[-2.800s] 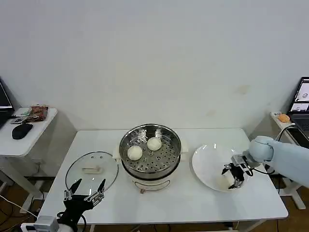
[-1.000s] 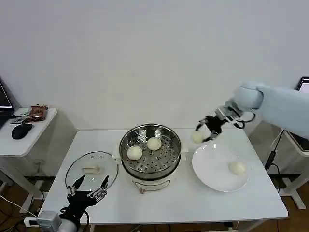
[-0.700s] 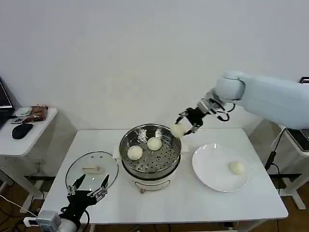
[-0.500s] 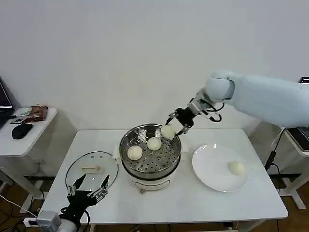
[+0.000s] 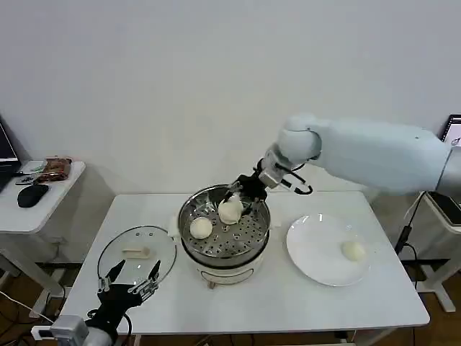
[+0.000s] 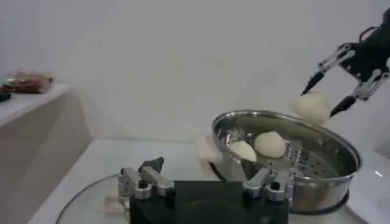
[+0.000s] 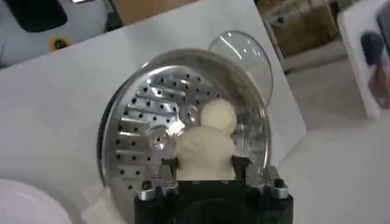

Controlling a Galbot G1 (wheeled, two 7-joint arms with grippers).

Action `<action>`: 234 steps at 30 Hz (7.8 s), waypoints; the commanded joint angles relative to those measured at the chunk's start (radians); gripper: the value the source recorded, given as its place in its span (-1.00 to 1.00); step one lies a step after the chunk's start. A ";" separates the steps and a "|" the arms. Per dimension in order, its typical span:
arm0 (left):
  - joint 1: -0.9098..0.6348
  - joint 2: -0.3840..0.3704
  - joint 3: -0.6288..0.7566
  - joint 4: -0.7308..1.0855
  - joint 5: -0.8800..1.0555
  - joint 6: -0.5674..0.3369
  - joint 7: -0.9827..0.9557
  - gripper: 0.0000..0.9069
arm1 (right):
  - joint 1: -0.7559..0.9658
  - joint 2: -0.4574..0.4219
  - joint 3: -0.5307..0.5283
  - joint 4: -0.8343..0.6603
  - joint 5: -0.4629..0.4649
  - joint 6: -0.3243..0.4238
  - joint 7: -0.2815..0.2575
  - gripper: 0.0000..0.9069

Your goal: Take steamed baozi put them in steamer then cover it.

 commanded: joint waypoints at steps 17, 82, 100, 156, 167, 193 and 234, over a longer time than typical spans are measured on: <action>-0.011 0.004 -0.003 -0.001 -0.005 0.000 0.000 1.00 | -0.079 0.044 0.022 0.028 -0.301 0.104 0.027 0.36; -0.001 -0.004 -0.003 -0.006 -0.012 -0.003 0.002 1.00 | -0.027 -0.096 0.067 0.033 -0.271 0.020 0.093 1.00; 0.004 -0.002 0.000 -0.015 -0.022 -0.003 0.002 1.00 | 0.142 -0.380 -0.190 0.080 0.058 -0.260 -0.008 1.00; 0.037 -0.014 -0.033 -0.020 -0.019 -0.002 0.000 1.00 | -0.487 -0.394 0.212 -0.467 -0.184 -0.185 -0.161 1.00; 0.037 -0.016 -0.032 -0.023 -0.019 -0.002 0.000 1.00 | -0.528 -0.359 0.255 -0.521 -0.211 -0.188 -0.162 1.00; 0.035 -0.019 -0.031 -0.030 -0.019 -0.001 -0.001 1.00 | -0.592 -0.311 0.342 -0.580 -0.221 -0.204 -0.163 0.76; 0.041 -0.031 -0.022 -0.043 -0.018 0.000 -0.013 1.00 | -0.464 -0.435 0.236 -0.405 -0.117 -0.241 -0.181 0.33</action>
